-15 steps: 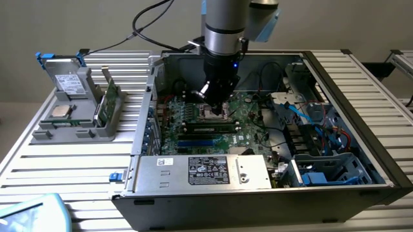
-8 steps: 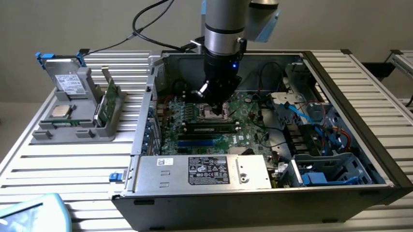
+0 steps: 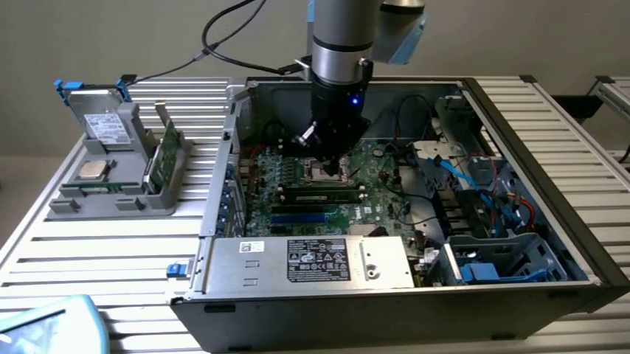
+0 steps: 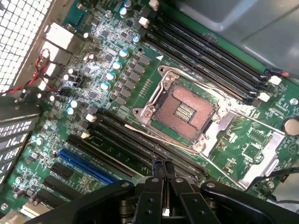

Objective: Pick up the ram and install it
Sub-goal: 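Press down the ram until it locks into place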

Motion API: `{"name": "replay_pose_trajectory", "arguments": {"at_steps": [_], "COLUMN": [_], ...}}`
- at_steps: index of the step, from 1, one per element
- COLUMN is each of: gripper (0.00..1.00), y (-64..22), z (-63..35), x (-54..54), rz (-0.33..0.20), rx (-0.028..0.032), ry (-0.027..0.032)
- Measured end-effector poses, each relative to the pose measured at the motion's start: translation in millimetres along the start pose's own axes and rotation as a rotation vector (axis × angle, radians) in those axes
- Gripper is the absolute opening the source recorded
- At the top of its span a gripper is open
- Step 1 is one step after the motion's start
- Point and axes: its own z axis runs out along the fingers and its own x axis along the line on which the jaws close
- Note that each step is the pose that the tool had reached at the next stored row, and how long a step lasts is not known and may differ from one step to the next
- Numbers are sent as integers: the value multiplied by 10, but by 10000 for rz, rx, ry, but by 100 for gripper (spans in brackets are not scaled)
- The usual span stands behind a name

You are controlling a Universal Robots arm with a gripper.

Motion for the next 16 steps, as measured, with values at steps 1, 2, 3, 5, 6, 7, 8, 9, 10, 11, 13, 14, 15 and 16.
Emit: {"name": "replay_pose_trajectory", "arguments": {"at_steps": [1,2,3,5,6,7,8,9,10,11,13,14,15,16], "gripper": [11,11,11,11,11,11,11,11,11,11,11,11,11,11], "y": [0,0,0,0,0,0,0,0,0,0,0,0,0,0], "z": [0,0,0,0,0,0,0,0,0,0,0,0,0,0], "x": [0,0,0,0,0,0,0,0,0,0,0,0,0,0], "rz": [146,279,422,719,873,1026,1187,1346,1504,1664,1977,2127,2258,2362], "rx": [-5,-9,-13,-22,-27,-31,-36,-41,-46,-50,-60,-64,-68,-71], "ry": [5,9,13,23,28,34,38,44,49,55,65,70,74,78]}}
